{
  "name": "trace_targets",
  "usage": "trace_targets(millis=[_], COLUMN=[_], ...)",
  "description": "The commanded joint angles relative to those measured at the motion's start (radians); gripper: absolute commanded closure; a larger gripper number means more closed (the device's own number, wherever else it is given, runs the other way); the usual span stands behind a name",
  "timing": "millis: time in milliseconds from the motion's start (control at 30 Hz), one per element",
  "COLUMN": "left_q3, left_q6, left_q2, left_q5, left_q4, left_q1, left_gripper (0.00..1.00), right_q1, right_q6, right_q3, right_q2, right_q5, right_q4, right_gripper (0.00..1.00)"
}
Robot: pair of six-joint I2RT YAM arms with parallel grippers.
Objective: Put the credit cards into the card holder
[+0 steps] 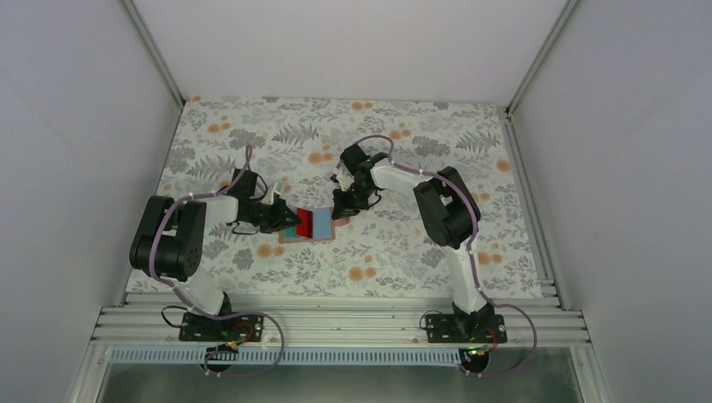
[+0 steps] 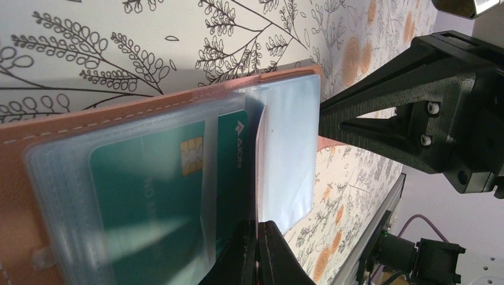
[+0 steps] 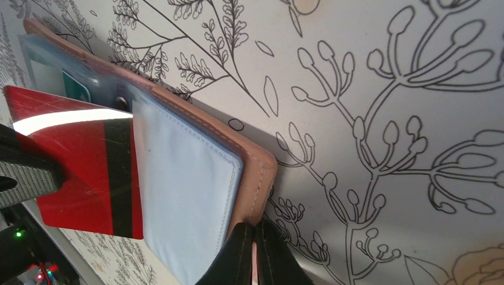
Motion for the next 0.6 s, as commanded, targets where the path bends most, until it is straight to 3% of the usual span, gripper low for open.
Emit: trace_targets(millis=[0,567], left_q3=[0.020,-0.030], left_q6=[-0.003,-0.028], left_q2=[0.023,0.058], left_q5=[0.036,0.065], left_q4=[0.050,0.145], left_q1=[0.000,0.000], left_gripper=[0.98,0.98], right_q1=[0.015,0.017], right_q6=[-0.014,-0.016], right_q3=[-0.025,-0.026], right_q2=[0.037,0.049], right_q5=[0.044,0.046], right_q4=[-0.021,-0.034], right_gripper=[0.96,0.96])
